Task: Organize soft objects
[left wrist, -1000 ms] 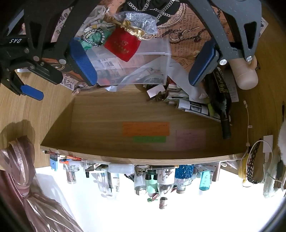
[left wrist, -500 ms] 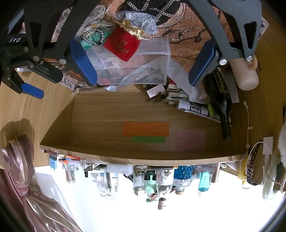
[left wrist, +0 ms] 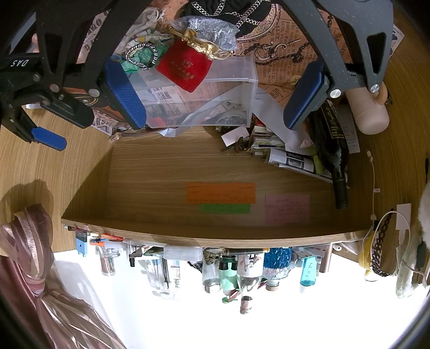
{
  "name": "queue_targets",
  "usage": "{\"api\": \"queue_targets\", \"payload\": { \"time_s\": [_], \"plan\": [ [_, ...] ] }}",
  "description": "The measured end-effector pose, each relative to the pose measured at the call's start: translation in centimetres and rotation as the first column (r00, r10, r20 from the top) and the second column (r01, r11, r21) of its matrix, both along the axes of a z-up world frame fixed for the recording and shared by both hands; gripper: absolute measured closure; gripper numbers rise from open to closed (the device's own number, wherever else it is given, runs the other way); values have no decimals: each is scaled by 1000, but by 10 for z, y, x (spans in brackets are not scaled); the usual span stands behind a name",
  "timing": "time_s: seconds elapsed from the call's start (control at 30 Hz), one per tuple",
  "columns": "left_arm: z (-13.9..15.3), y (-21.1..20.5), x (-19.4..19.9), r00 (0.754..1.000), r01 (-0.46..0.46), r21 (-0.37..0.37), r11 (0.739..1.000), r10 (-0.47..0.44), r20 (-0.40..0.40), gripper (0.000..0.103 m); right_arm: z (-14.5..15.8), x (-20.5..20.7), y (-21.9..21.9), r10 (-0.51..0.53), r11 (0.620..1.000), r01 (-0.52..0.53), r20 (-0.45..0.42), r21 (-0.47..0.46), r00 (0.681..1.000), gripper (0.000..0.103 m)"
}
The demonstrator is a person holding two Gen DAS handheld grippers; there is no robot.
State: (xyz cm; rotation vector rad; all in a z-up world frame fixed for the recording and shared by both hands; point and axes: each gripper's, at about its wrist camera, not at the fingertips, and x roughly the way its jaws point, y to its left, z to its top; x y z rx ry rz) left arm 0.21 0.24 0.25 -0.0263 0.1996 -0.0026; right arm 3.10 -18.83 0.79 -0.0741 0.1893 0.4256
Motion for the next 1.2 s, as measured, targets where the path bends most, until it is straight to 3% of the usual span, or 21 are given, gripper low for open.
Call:
{"api": "queue_targets", "payload": {
  "time_s": [1.2],
  "plan": [
    [2, -10, -1, 1000, 6, 8, 1000, -6, 2, 0, 4, -4, 0, 8, 1000, -8, 3, 17, 1000, 0]
  ]
}}
